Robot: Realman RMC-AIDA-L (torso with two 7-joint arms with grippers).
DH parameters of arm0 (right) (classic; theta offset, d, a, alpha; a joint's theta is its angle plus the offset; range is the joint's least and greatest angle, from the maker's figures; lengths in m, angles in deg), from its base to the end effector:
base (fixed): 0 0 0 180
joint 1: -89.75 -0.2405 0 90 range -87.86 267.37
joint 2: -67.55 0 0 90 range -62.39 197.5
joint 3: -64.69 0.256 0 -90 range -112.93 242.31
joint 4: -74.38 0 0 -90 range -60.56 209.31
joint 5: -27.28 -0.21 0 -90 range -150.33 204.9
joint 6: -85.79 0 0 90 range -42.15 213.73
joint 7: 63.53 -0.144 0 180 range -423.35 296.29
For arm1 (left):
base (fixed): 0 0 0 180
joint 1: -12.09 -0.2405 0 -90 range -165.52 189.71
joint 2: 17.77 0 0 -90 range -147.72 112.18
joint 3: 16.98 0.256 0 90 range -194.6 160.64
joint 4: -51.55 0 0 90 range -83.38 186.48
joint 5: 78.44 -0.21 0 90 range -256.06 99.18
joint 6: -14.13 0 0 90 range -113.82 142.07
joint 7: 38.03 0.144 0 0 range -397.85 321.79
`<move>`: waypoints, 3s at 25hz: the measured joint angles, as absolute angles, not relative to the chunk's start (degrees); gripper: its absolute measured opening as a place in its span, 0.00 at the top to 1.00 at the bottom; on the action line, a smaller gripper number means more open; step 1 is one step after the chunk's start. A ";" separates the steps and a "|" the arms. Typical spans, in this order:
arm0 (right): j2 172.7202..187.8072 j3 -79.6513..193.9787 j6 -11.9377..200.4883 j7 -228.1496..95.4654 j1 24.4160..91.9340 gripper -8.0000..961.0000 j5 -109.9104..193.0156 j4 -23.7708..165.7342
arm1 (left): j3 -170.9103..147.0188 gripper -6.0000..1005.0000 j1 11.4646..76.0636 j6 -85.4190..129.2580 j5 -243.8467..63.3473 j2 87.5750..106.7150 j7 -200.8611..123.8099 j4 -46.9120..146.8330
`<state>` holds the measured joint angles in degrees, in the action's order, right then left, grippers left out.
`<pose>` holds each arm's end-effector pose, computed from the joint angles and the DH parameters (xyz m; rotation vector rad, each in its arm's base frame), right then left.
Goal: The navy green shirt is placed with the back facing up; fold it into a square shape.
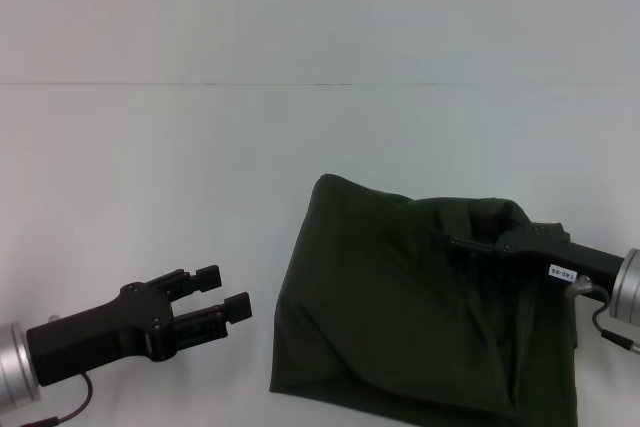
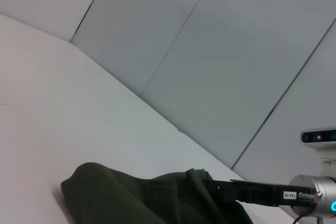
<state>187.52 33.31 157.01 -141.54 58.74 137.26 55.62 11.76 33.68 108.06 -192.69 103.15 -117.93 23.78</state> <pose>0.3002 0.3314 -0.0456 -2.3632 1.0876 0.7706 -0.3050 0.2654 -0.0193 -2.5039 -1.0646 -0.9919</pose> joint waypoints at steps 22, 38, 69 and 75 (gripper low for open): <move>187.33 33.24 155.37 -142.69 58.72 0.55 137.05 55.30 | 11.03 0.18 33.47 108.08 -192.60 103.15 -118.01 23.78; 187.00 35.58 156.56 -145.84 59.54 0.97 136.61 55.21 | 10.53 0.18 33.72 108.05 -192.60 103.07 -118.01 23.78; 187.03 49.28 169.73 -143.27 67.12 0.72 136.18 57.16 | 10.53 0.18 34.21 107.96 -192.64 102.95 -118.01 25.22; 187.48 41.67 174.27 -135.74 64.69 0.47 136.47 58.45 | 10.40 0.18 34.27 107.99 -192.60 103.17 -118.01 25.21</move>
